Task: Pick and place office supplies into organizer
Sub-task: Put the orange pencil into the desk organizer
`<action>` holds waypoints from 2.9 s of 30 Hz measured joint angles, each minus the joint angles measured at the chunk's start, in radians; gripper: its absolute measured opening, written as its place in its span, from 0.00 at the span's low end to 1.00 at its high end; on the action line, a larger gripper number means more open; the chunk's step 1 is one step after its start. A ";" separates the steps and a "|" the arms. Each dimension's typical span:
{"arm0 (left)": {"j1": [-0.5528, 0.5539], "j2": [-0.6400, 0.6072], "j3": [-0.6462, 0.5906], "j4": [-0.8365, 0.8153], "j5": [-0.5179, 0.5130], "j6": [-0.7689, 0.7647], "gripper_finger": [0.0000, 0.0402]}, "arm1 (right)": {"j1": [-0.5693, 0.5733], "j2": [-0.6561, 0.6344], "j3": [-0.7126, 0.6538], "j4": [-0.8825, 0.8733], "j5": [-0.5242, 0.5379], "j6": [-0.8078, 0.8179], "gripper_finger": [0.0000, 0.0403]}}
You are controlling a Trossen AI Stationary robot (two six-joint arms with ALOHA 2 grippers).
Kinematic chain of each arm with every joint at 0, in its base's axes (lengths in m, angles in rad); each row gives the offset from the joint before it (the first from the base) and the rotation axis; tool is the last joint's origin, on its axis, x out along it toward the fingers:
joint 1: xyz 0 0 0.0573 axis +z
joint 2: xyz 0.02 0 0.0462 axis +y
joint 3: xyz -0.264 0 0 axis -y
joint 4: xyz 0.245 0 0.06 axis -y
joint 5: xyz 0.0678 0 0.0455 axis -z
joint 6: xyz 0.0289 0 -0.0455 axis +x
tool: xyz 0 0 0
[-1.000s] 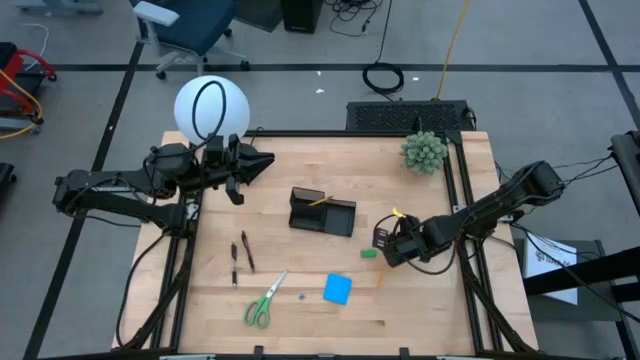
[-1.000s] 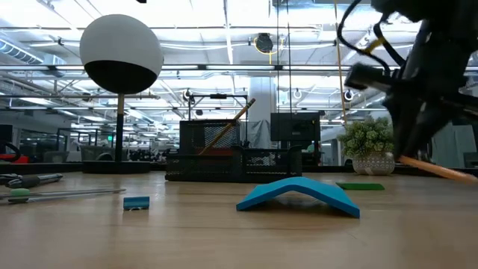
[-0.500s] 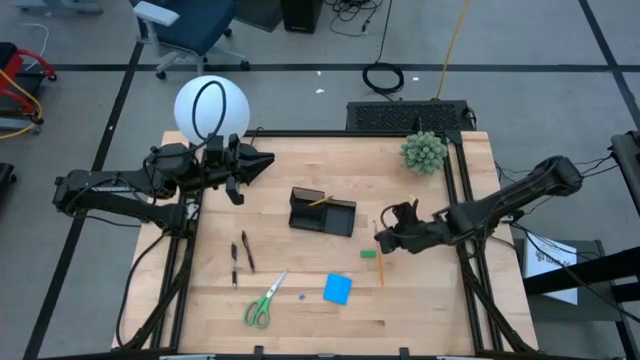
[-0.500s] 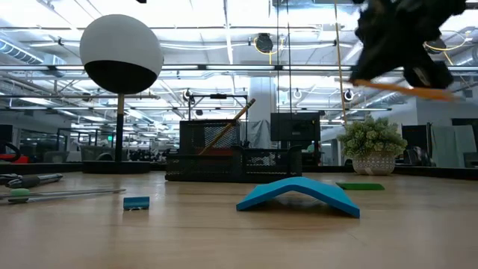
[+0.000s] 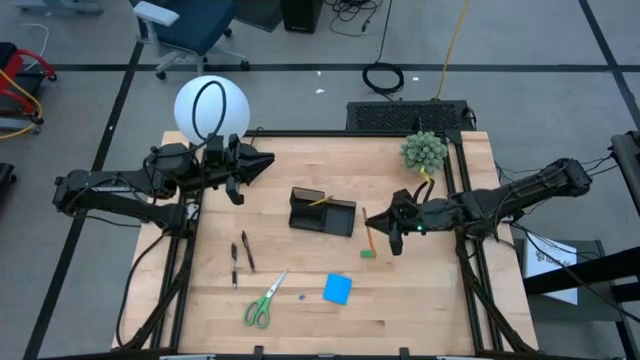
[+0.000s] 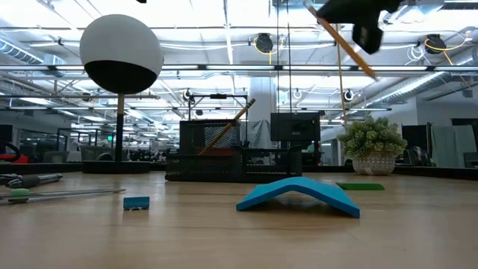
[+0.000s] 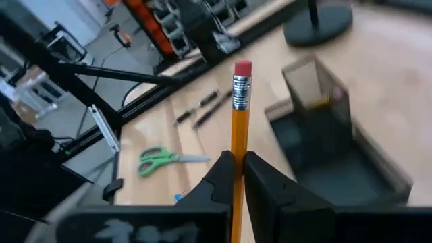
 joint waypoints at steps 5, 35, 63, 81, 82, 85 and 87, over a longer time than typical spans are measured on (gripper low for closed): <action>0.000 0.000 0.000 0.000 0.000 0.000 0.12 | -0.034 0.000 0.000 0.137 -0.021 -0.212 0.03; 0.000 0.000 0.000 0.000 0.000 0.000 0.12 | -0.405 0.255 0.035 0.620 -0.258 -0.440 0.03; 0.000 0.000 0.000 0.001 0.000 0.000 0.12 | -0.512 0.533 0.250 0.621 -0.439 -0.467 0.03; 0.000 0.000 0.000 0.000 0.000 0.000 0.12 | -0.526 0.590 0.249 0.578 -0.437 -0.493 0.03; 0.000 0.000 0.000 0.000 0.000 0.000 0.12 | -0.525 0.596 0.248 0.579 -0.437 -0.493 0.03; 0.000 0.000 0.000 0.000 0.000 0.000 0.12 | -0.525 0.612 0.248 0.589 -0.437 -0.485 0.03; 0.000 0.000 0.000 0.000 0.000 0.000 0.12 | -0.525 0.620 0.246 0.587 -0.438 -0.470 0.03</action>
